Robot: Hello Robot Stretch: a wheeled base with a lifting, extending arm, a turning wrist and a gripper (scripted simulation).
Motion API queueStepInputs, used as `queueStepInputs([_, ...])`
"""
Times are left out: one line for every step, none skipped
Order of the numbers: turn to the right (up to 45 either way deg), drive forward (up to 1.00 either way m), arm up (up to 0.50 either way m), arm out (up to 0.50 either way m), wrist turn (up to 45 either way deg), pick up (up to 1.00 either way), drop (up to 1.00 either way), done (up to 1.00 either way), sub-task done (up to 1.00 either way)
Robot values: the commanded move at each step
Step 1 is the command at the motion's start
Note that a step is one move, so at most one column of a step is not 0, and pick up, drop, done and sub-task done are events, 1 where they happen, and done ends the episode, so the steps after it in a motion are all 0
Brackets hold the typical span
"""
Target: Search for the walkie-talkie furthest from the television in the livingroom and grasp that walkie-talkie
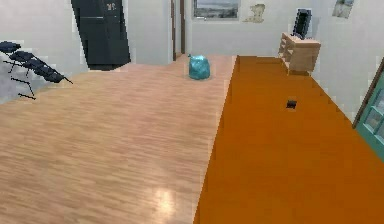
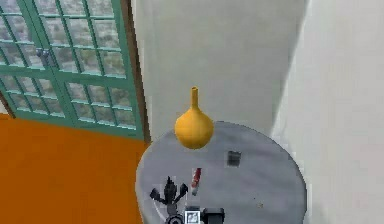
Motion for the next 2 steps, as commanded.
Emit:
queueStepInputs([0.0, 0.00, 0.10, 0.00, 0.0, 0.00, 0.00, 0.00, 0.00])
queueStepInputs([0.0, 0.00, 0.00, 0.00, 0.0, 0.00, 0.00, 1.00, 0.00])
